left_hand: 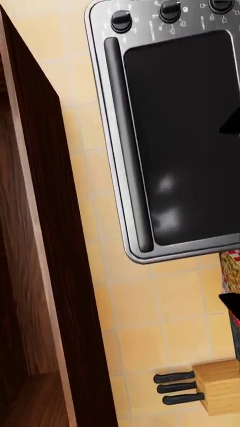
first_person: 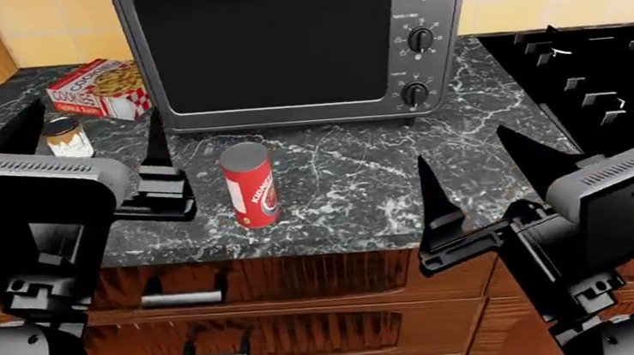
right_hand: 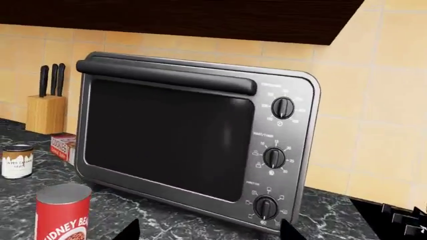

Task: Pick the cans from the counter and place them in their designated side in the cabinet.

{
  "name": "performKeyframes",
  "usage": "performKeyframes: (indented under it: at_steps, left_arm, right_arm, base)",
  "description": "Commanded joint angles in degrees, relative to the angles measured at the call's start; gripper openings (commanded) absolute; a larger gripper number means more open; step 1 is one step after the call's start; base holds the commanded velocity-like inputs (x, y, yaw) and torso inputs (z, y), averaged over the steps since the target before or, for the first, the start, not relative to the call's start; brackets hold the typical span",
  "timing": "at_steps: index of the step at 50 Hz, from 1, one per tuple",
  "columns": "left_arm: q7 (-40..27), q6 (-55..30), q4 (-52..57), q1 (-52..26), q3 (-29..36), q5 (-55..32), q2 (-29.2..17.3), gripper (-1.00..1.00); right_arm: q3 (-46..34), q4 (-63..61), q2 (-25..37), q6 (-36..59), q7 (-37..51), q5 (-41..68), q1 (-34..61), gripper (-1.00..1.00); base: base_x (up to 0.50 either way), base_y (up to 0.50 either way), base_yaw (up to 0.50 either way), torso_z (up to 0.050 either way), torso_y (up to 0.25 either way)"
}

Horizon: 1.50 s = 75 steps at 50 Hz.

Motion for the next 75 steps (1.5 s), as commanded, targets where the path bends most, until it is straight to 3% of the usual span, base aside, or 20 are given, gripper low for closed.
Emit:
performKeyframes:
  at_steps: [1, 16, 26, 33, 43, 52, 58, 64, 75]
  left_arm:
    - [1.1, -9.8, 4.4, -8.3, -2.1, -1.7, -2.0, 1.0]
    - [0.8, -14.5, 6.2, -13.0, -0.9, -2.6, -3.1, 1.0]
    - [1.3, -16.0, 6.7, -14.6, -1.9, -4.1, -2.1, 1.0]
    - [0.7, -19.2, 7.5, -17.3, -2.4, -5.0, -1.8, 1.0]
    - [-1.3, -23.7, 8.3, -21.2, -6.1, -9.4, -1.8, 1.0]
    - [-11.7, -26.3, 8.2, -24.5, -14.4, -26.7, -5.0, 1.0]
    - [-15.4, -27.4, 8.1, -25.8, -17.5, -33.1, -6.7, 1.0]
    - [-18.0, -28.4, 7.9, -27.0, -19.6, -37.7, -7.8, 1.0]
    - [-20.6, -27.0, 7.1, -26.3, -20.4, -41.0, -9.3, 1.0]
  right_arm:
    - [4.2, -5.6, 2.9, 8.0, -1.1, 5.4, 4.9, 1.0]
    - [12.4, -11.0, 5.9, 17.1, -0.3, 15.1, 9.2, 1.0]
    - [9.8, -11.1, 16.1, 11.7, 16.5, 34.0, 13.0, 1.0]
    - [8.0, -11.1, 21.4, 8.2, 23.3, 41.9, 15.4, 1.0]
    - [-2.3, -11.2, 33.2, -3.2, 34.5, 51.1, 23.4, 1.0]
    - [-14.1, -11.2, 43.6, -15.3, 41.0, 54.4, 31.7, 1.0]
    - [-25.1, -11.2, 50.6, -23.5, 44.3, 55.4, 40.5, 1.0]
    - [-31.2, -11.2, 53.0, -27.0, 45.5, 54.8, 44.6, 1.0]
    - [-32.4, -10.9, 54.0, -28.2, 45.9, 55.7, 46.7, 1.0]
  base:
    - [0.13, 0.0, 0.5, 0.05, 0.023]
    - [0.11, 0.01, 0.5, 0.05, 0.025]
    - [0.28, -0.09, 0.04, 0.05, 0.025]
    - [0.43, -0.17, 0.0, 0.016, 0.002]
    - [0.37, -0.04, 0.0, 0.0, 0.0]
    - [0.02, 0.0, 0.0, 0.0, 0.0]
    - [0.03, 0.0, 0.0, 0.0, 0.0]
    - [0.3, 0.04, 0.0, 0.0, 0.0]
    - [0.29, 0.04, 0.0, 0.0, 0.0]
